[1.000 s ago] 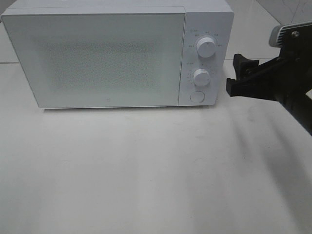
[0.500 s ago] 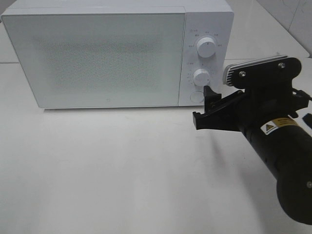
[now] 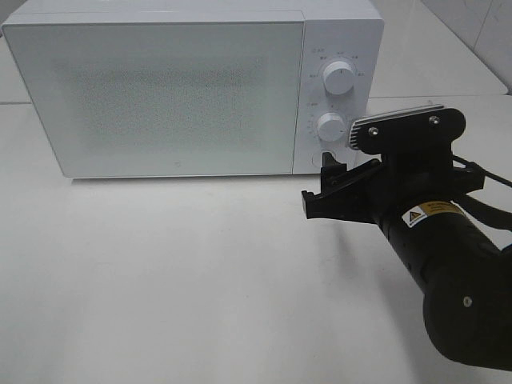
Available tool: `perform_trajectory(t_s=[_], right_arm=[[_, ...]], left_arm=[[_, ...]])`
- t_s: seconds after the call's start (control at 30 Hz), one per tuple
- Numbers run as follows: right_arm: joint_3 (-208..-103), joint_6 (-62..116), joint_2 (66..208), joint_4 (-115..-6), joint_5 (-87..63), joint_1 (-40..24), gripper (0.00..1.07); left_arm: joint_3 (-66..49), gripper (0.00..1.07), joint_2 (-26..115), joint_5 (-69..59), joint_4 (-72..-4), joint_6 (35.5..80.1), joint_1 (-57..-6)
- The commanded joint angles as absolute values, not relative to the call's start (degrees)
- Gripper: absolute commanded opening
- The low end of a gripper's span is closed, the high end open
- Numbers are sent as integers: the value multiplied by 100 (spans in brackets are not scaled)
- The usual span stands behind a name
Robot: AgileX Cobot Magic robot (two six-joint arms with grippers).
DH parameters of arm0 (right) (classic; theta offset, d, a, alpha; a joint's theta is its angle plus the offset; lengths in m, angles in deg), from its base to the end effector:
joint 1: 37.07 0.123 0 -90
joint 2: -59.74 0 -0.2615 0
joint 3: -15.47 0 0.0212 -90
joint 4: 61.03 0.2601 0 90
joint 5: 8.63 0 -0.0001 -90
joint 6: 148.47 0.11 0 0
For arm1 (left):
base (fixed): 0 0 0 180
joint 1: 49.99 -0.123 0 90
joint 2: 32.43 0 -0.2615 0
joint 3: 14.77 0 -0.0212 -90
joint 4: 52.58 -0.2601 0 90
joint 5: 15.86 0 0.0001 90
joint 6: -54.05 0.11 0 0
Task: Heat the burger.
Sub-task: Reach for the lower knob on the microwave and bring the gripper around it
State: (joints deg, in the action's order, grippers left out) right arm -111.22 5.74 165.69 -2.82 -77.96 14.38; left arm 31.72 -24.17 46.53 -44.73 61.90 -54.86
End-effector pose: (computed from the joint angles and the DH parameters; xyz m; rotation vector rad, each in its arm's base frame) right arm 0.2231 0.1397 0.1215 -0.0887 1.7265 -0.1316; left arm 0.0397 -0.0100 0.2785 0.0639 2.0360 -0.0245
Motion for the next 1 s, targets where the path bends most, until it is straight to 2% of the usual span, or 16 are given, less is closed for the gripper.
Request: perform_trajectory(t_s=[0.03, 0.6, 1.0], right_arm=[[-11162, 626, 16610, -305, -8392, 1443, 76], [-11248, 884, 16713, -322, -8397, 1421, 76], [-12004, 970, 17309, -872, -8271, 676, 76]], left_arm=[[3190, 98, -2560, 4579, -4416, 6156, -5458], [3190, 98, -2560, 4579, -4416, 6156, -5458], [3190, 98, -2560, 4579, -4416, 6156, -5458]])
